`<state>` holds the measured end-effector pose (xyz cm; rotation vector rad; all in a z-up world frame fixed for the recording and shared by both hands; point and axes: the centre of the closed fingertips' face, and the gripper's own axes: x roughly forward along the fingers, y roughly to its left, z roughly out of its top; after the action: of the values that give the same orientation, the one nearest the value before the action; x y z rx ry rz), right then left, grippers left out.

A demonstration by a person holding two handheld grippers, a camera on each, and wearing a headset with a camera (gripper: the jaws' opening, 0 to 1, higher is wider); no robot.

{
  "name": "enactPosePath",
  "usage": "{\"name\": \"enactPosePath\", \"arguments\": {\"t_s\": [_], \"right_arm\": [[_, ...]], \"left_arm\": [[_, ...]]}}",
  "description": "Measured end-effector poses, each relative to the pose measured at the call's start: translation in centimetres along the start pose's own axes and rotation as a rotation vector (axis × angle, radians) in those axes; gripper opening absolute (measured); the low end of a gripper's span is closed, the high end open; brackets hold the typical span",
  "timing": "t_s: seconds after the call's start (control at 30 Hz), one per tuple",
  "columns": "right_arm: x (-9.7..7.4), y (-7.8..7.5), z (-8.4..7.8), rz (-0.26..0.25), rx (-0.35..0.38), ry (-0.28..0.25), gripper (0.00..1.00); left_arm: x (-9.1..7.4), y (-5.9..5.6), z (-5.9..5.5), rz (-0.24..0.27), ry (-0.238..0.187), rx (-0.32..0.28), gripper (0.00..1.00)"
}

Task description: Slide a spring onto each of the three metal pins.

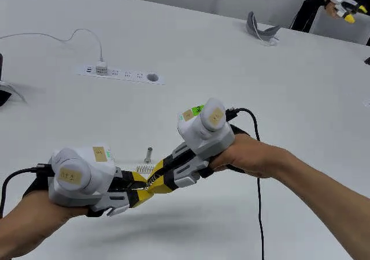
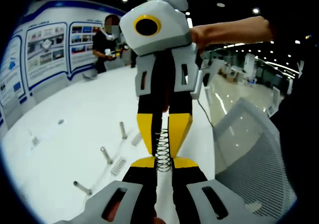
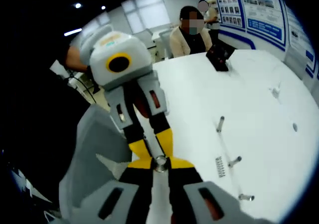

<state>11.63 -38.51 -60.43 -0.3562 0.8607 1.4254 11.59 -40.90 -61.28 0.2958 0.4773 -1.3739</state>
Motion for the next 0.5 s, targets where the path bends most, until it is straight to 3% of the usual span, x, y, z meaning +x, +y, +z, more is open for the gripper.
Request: {"name": "enactPosePath", "arguments": {"t_s": [0.5], "right_arm": [[2.6, -0.6, 1.5, 0.021, -0.021, -0.017, 0.12]], "left_arm": [[-2.1, 1.6, -2.5, 0.081, 0.009, -0.078, 0.13]]}}
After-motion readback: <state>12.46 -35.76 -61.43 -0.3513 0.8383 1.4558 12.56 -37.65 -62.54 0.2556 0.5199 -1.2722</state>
